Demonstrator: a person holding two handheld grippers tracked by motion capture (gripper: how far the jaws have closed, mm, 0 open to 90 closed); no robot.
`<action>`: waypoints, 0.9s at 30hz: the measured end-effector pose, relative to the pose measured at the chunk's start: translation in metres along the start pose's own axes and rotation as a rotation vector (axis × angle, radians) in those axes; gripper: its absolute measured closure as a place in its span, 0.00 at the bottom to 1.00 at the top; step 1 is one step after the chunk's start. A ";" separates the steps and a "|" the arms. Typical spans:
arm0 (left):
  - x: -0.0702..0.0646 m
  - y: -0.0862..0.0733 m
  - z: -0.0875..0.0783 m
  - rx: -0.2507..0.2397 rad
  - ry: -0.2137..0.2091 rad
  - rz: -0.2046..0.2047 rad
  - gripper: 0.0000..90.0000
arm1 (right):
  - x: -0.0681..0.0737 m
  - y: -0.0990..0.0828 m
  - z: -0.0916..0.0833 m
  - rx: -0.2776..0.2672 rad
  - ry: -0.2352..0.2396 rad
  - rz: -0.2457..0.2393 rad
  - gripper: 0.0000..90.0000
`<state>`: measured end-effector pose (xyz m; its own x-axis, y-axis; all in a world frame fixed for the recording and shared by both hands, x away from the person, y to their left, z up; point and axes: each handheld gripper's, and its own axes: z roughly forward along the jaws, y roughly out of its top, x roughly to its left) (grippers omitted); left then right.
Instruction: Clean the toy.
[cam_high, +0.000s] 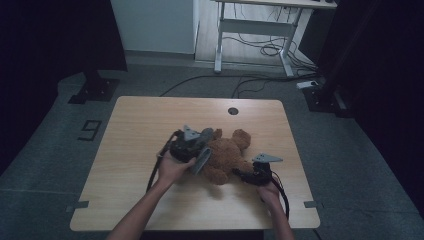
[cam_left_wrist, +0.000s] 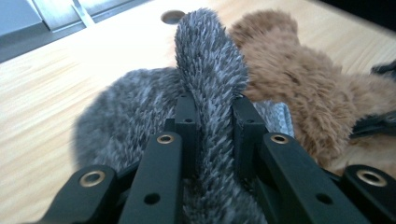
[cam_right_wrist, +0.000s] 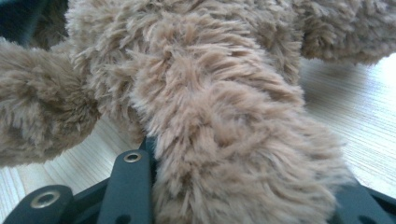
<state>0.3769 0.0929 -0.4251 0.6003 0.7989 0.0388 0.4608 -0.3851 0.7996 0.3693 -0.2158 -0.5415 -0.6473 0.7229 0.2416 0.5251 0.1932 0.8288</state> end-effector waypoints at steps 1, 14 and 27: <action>0.004 -0.003 -0.005 -0.006 0.019 0.000 0.84 | 0.000 0.000 0.000 0.001 0.000 0.001 0.60; 0.045 -0.058 -0.006 0.030 0.032 -0.151 0.84 | -0.001 -0.002 0.001 -0.002 0.009 0.003 0.60; 0.058 -0.079 0.015 0.106 0.047 -0.197 0.84 | -0.002 0.000 0.006 -0.010 -0.014 0.019 0.60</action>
<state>0.3853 0.1627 -0.4949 0.4620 0.8830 -0.0822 0.6335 -0.2637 0.7274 0.3737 -0.2132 -0.5447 -0.6298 0.7354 0.2500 0.5312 0.1730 0.8294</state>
